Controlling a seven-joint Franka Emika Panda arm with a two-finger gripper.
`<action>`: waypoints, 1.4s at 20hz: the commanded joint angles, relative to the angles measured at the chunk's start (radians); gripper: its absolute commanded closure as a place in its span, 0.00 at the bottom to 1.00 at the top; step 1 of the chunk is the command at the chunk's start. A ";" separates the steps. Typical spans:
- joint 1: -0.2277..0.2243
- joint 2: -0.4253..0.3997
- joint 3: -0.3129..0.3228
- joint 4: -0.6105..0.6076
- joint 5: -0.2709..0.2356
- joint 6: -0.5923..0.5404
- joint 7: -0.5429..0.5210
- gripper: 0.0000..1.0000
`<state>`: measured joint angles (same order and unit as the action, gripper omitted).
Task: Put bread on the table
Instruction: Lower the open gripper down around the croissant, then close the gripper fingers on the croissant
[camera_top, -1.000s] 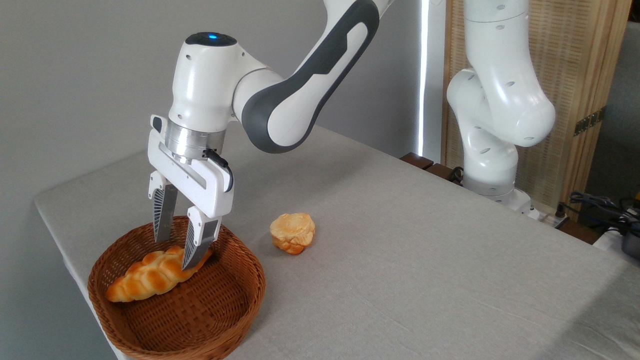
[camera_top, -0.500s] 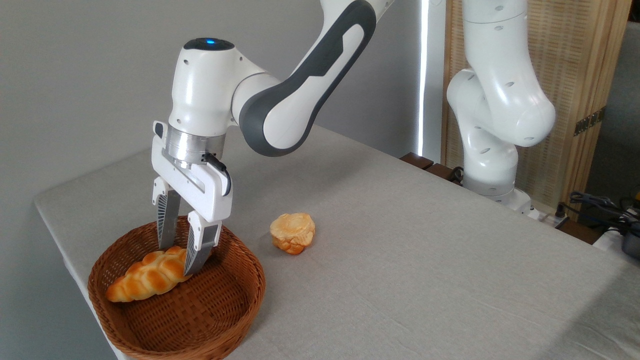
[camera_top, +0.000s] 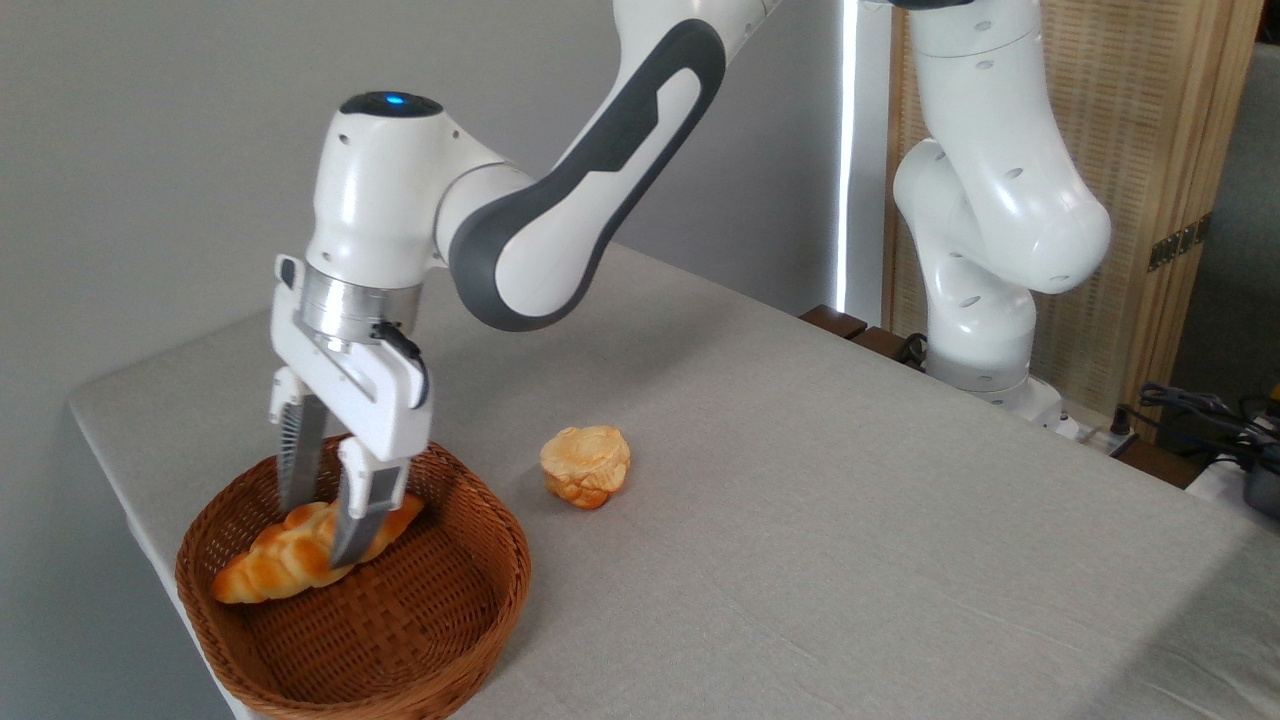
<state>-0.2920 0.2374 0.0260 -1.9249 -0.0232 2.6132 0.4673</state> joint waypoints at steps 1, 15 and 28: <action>-0.002 0.046 0.009 0.078 0.003 0.002 -0.024 0.00; 0.001 0.057 0.005 0.075 0.020 0.004 -0.032 0.02; 0.001 0.060 0.003 0.067 0.051 -0.058 -0.035 0.38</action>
<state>-0.2901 0.2961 0.0291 -1.8595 0.0005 2.5895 0.4529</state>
